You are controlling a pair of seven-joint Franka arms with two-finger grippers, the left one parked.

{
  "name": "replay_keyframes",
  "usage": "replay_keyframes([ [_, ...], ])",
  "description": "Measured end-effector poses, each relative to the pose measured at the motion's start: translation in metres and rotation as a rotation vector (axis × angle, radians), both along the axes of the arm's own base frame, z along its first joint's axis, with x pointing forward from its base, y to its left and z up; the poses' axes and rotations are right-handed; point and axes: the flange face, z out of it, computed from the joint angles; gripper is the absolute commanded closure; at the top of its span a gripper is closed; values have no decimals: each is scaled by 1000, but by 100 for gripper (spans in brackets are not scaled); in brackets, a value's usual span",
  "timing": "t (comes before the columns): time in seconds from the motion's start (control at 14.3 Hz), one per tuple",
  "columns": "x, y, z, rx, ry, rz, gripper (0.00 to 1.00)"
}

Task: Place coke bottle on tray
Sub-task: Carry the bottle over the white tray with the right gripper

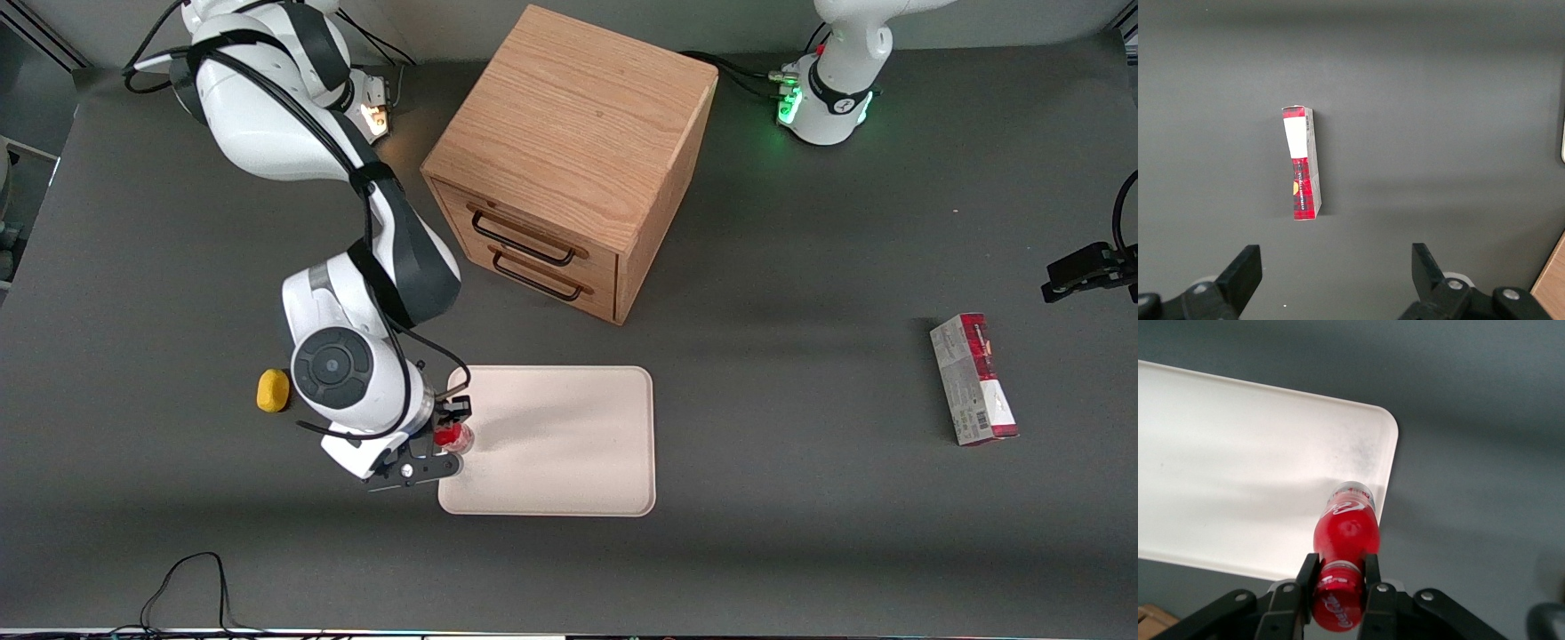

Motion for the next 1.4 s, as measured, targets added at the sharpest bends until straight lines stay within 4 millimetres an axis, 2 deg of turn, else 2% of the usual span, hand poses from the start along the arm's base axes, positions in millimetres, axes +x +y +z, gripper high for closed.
replay_keyframes([
  [0.63,8,2,-43,1,-4,-1,100],
  [0.7,9,3,-46,3,-7,0,82],
  [0.77,9,3,-48,4,-11,0,1],
  [1.12,11,3,-43,9,-23,-3,0],
  [1.33,4,3,-29,-4,10,-17,0],
  [1.4,-2,1,-17,-18,41,-21,0],
])
